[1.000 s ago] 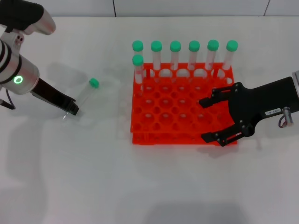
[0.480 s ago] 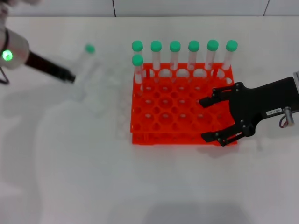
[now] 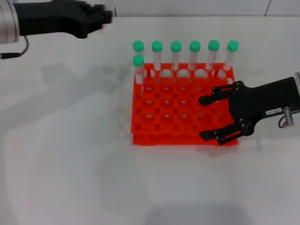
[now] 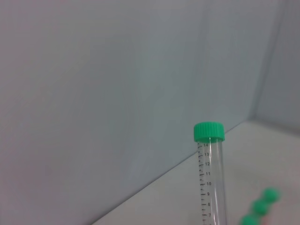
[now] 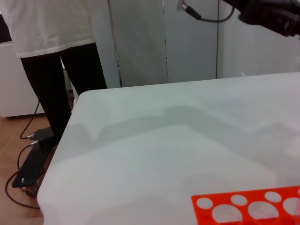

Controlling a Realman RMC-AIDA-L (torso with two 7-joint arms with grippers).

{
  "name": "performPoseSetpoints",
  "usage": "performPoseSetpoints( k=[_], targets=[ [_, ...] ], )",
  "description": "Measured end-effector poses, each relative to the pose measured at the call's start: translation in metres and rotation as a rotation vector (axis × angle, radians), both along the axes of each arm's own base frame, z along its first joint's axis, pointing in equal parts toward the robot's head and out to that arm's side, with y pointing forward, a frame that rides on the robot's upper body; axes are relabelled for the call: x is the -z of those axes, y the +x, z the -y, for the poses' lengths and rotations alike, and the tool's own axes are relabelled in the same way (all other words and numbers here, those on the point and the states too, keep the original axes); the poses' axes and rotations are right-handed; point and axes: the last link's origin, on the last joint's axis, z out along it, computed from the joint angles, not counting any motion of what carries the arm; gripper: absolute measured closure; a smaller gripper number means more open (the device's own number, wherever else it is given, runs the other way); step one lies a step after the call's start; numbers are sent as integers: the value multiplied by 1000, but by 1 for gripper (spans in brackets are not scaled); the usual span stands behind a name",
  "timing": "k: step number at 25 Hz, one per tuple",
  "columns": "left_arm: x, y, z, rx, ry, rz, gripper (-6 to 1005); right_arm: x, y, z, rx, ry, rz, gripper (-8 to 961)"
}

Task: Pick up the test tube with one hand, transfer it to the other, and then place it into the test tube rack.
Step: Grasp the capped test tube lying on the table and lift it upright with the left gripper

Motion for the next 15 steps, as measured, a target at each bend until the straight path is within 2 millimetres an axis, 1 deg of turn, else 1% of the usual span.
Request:
performPoseSetpoints(
  k=[3,7,11,15],
  targets=[
    [9,3,3,78,-63,81,808,0,-1,0,-1,5,-10,84],
    [32,6,5,177,-198,123,808,2,-4,0,-12,3,-20,84],
    [49,7,4,204,-302,74,808,3,-7,0,-21,1,-26,84],
    [60,5,5,181,-366,3,808,4,-10,-1,-26,2,-31,84]
  ],
)
